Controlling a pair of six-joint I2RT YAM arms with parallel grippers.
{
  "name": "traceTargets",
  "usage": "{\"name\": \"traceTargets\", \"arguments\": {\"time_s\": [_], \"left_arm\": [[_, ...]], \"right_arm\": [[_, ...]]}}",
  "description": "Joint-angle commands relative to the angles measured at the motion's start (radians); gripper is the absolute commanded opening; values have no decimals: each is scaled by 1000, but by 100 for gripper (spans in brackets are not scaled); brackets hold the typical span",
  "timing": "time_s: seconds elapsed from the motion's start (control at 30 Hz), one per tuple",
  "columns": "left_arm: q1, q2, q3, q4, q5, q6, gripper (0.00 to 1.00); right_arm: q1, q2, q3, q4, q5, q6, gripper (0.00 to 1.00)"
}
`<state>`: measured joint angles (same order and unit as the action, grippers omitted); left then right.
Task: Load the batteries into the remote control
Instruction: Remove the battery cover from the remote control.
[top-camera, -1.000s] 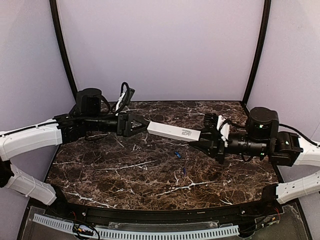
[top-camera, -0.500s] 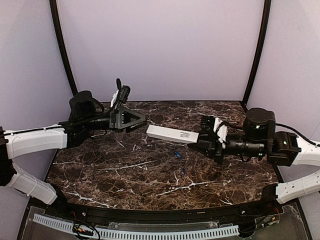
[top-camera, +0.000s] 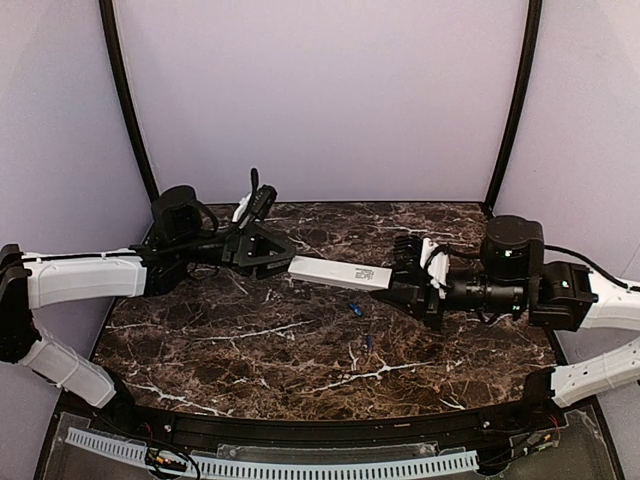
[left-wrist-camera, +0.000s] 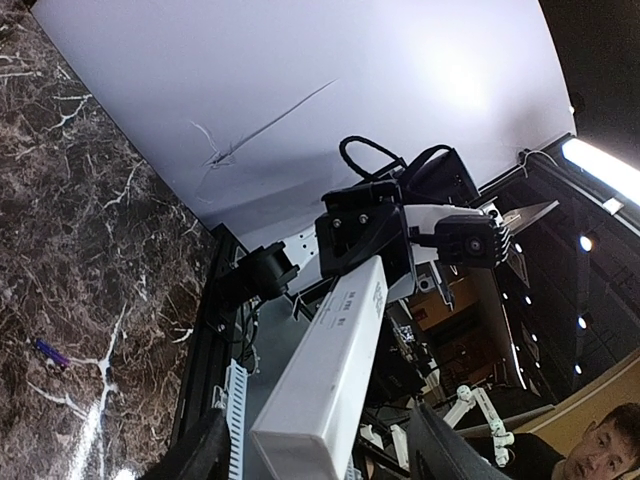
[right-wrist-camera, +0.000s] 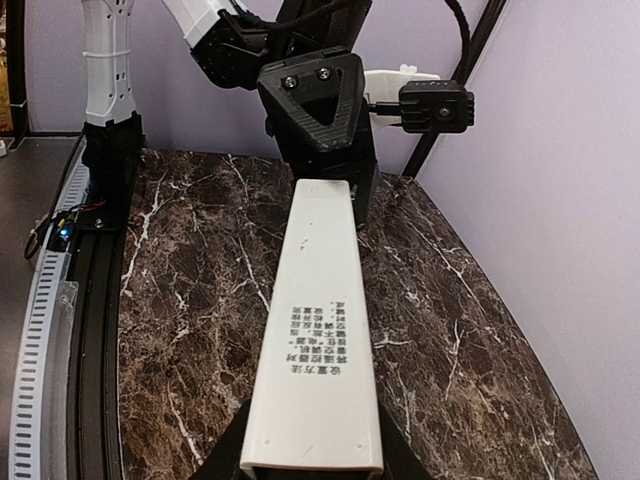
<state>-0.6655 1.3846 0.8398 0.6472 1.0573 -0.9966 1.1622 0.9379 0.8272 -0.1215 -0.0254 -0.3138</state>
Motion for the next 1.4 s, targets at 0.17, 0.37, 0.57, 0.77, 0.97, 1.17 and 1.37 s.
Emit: {"name": "traceTargets", "arguments": {"time_s": [0.17, 0.37, 0.57, 0.77, 0.97, 1.17, 1.37], "left_arm": [[-5, 14, 51, -139, 20, 71, 57], [-12, 32, 68, -190, 17, 95, 50], [-14, 34, 71, -193, 12, 98, 41], [-14, 38, 41, -51, 49, 13, 28], [-13, 74, -2, 280, 97, -193, 21], [-13, 104, -7, 412, 108, -290, 24], [-13, 71, 17, 167, 67, -117, 35]], "right_arm": [[-1, 32, 55, 14, 52, -19, 0], [-1, 40, 62, 14, 76, -21, 0], [1, 58, 69, -2, 73, -25, 0], [0, 36, 58, 3, 61, -36, 0], [-1, -21, 28, 29, 30, -46, 0], [-1, -31, 22, 32, 41, -42, 0], [0, 10, 33, 12, 82, -32, 0]]}}
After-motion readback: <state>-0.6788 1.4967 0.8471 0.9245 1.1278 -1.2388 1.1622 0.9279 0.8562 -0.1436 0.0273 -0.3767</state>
